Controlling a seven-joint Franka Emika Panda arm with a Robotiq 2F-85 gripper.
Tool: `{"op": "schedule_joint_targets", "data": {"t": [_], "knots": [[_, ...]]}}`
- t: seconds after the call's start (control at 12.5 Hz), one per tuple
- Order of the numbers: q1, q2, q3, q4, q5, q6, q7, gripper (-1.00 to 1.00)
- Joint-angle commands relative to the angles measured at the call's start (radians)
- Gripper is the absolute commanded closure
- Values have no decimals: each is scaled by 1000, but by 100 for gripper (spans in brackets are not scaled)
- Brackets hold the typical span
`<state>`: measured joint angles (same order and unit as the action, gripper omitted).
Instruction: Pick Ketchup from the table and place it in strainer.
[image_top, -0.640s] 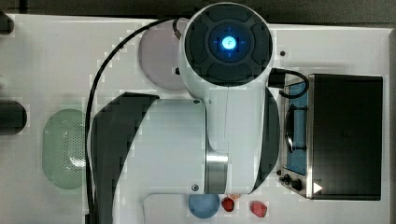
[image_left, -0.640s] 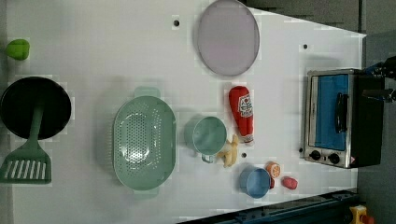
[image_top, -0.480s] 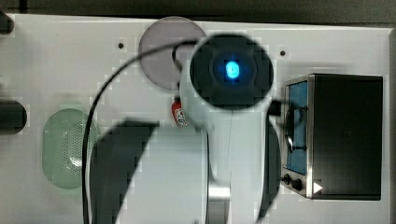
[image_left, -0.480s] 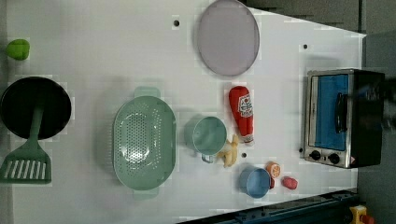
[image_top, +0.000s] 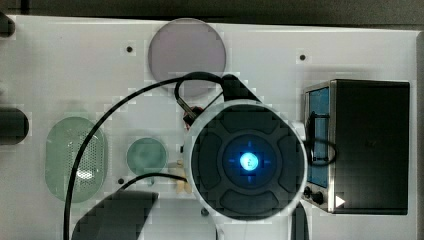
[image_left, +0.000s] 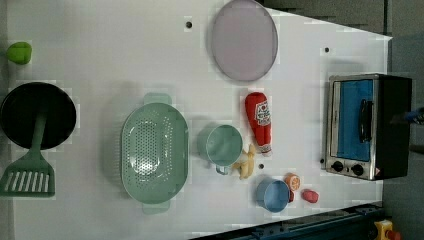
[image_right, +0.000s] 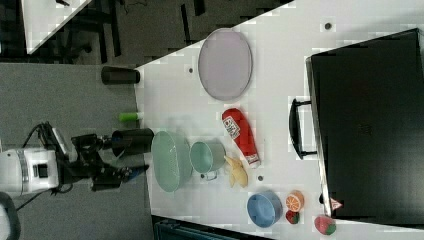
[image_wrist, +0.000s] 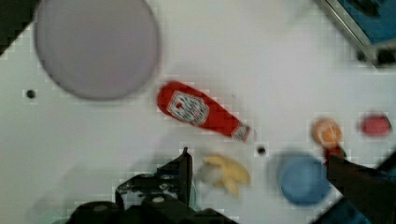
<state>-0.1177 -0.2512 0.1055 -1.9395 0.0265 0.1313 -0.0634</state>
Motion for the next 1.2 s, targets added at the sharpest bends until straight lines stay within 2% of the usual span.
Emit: {"op": "schedule_joint_targets", "data": {"t": [0.08, 0.56, 0.88, 1.2], "knots": [[-6, 116, 23, -85, 1, 73, -258, -100], [-4, 243, 75, -238, -6, 391, -848, -100], [-4, 323, 78, -332, -15, 596, -922, -100], [0, 436, 86, -358, -15, 716, -922, -100]]}}
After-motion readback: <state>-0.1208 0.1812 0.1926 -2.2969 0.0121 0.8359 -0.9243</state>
